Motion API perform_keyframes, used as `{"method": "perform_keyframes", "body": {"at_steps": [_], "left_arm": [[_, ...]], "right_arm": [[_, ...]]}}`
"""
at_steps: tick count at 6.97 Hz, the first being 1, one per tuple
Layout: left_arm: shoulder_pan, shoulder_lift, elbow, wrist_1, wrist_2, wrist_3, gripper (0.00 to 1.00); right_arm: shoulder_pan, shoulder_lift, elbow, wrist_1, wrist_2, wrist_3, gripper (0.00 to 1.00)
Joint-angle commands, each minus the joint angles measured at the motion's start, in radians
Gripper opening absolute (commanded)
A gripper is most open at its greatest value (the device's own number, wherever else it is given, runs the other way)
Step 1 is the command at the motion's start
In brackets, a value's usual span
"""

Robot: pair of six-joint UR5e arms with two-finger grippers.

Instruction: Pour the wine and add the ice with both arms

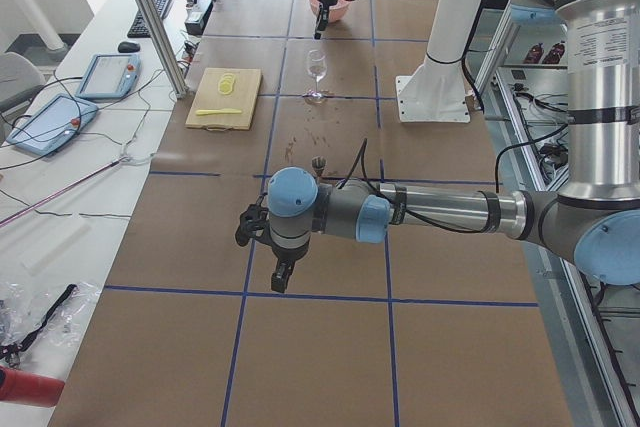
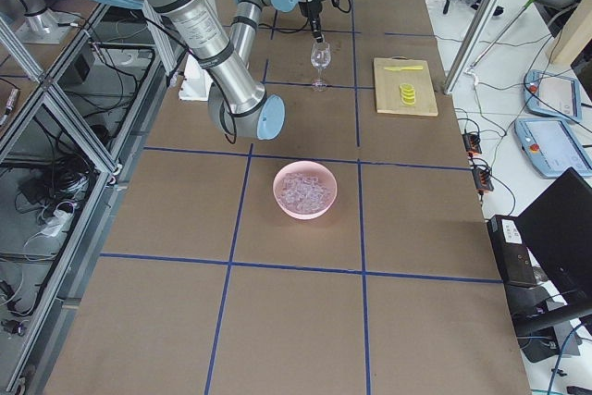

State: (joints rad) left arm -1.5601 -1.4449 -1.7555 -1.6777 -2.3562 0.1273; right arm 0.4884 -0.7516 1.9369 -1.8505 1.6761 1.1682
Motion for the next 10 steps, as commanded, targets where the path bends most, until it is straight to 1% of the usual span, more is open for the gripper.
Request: {"method": "perform_keyframes", "body": {"at_steps": [1, 6, 8, 9, 10], "left_arm": [[0.000, 0.000, 0.001, 0.000, 0.000, 0.000, 1.00], [0.000, 0.001, 0.002, 0.000, 0.000, 0.000, 1.00], [0.000, 0.001, 0.002, 0.000, 0.000, 0.000, 1.00], [0.000, 0.001, 0.002, 0.000, 0.000, 0.000, 1.00], [0.000, 0.000, 0.001, 0.000, 0.000, 0.000, 1.00]], "right_arm": [[-0.027, 0.005, -0.006, -0.016, -0.026, 0.005, 0.00], [-0.027, 0.021, -0.012, -0.004, -0.038, 0.005, 0.00], [-0.027, 0.015, -0.039, 0.039, -0.052, 0.005, 0.00], [-0.027, 0.014, -0.039, 0.039, -0.052, 0.002, 0.00], [-0.027, 0.014, -0.039, 0.039, -0.052, 0.002, 0.09]]}}
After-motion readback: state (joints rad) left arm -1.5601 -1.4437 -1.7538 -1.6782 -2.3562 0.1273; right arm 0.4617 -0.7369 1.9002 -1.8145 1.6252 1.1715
